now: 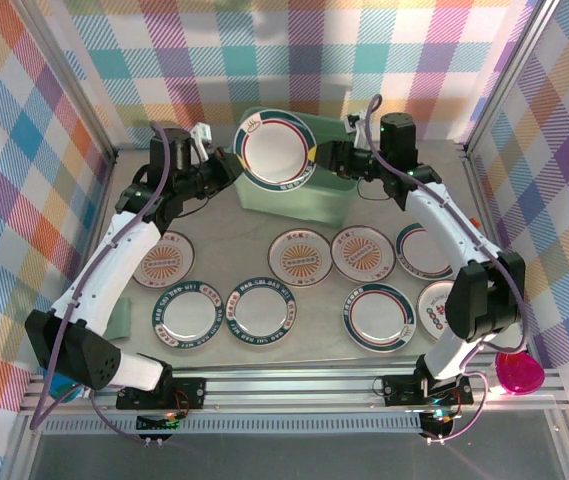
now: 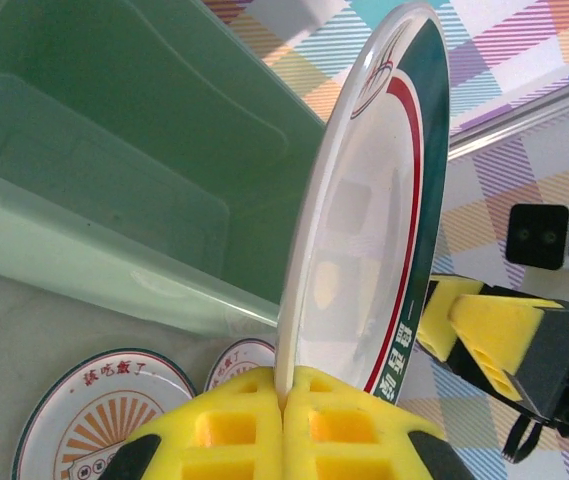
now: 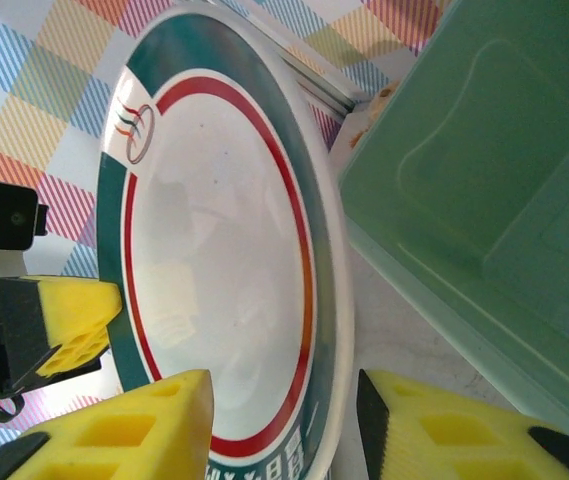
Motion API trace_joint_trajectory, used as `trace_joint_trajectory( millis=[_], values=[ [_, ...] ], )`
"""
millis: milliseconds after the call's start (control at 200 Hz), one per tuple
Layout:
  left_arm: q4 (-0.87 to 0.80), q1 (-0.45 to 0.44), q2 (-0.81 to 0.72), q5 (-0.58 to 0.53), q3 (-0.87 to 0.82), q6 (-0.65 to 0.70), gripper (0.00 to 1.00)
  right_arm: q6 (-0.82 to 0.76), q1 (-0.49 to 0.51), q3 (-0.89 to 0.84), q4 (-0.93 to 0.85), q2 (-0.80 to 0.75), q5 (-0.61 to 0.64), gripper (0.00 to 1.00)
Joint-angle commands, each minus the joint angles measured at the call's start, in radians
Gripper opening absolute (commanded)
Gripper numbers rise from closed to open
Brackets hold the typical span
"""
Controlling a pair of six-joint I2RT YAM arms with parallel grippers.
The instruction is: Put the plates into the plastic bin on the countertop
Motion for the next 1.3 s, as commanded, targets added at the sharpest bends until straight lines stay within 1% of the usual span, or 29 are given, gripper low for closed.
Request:
trace_joint_trajectory(
  millis=[0,80,160,260,340,505,525,550,600,635,675,735,760,780,870,965,1045,1155,1295],
  values=[
    [0.084,-0.010,-0.003,0.037,0.042,-0.025,0.00,0.014,-0.002,0.017,0.002,0.022,-0.005,0.42],
    [0.091,-0.012,-0.005,0.039,0.035,-0.029,0.00,0.015,-0.003,0.018,0.007,0.026,0.002,0.40],
    [0.093,-0.013,0.000,0.039,0.031,-0.030,0.00,0.018,-0.002,0.016,0.015,0.026,0.001,0.34],
    [0.075,-0.015,0.007,0.032,0.033,-0.018,0.00,0.021,-0.003,0.015,0.018,0.026,0.009,0.23],
    [0.063,-0.015,0.012,0.023,0.031,-0.005,0.00,0.031,-0.002,0.010,0.010,0.020,0.031,0.12],
    [0.033,-0.015,0.046,0.008,0.053,0.022,0.00,0.055,-0.002,0.003,0.045,0.025,0.031,0.05],
    [0.029,-0.015,0.053,0.006,0.061,0.028,0.03,0.059,-0.002,0.003,0.053,0.027,0.036,0.04],
    [0.023,-0.015,0.061,0.002,0.072,0.038,0.12,0.066,-0.002,0.004,0.058,0.028,0.042,0.02],
    [0.005,-0.012,0.082,-0.008,0.100,0.059,0.40,0.080,-0.002,0.012,0.067,0.037,0.063,0.00],
    [-0.010,-0.009,0.098,-0.018,0.122,0.079,0.55,0.093,-0.004,0.019,0.068,0.040,0.092,0.00],
    [-0.019,0.001,0.113,-0.019,0.143,0.092,0.65,0.119,-0.005,0.019,0.083,0.043,0.130,0.00],
    [-0.005,0.022,0.127,-0.014,0.152,0.097,0.74,0.159,-0.012,0.027,0.117,0.057,0.162,0.00],
    [0.003,0.035,0.132,-0.011,0.154,0.096,0.81,0.173,-0.015,0.043,0.116,0.066,0.172,0.00],
    [0.009,0.045,0.136,-0.008,0.156,0.093,0.84,0.179,-0.016,0.061,0.106,0.078,0.182,0.00],
    [0.031,0.096,0.161,0.011,0.163,0.092,0.88,0.191,-0.015,0.153,0.054,0.145,0.212,0.00],
    [0.018,0.150,0.207,0.016,0.188,0.122,0.89,0.204,-0.016,0.264,-0.005,0.230,0.238,0.00],
    [-0.004,0.189,0.269,0.022,0.224,0.166,0.89,0.227,-0.015,0.337,-0.053,0.295,0.292,0.00],
    [0.004,0.215,0.362,0.043,0.272,0.238,0.88,0.248,-0.014,0.422,-0.094,0.371,0.357,0.00],
    [-0.003,0.233,0.500,0.097,0.355,0.270,0.87,0.241,-0.012,0.547,-0.170,0.460,0.394,0.00]
  ],
)
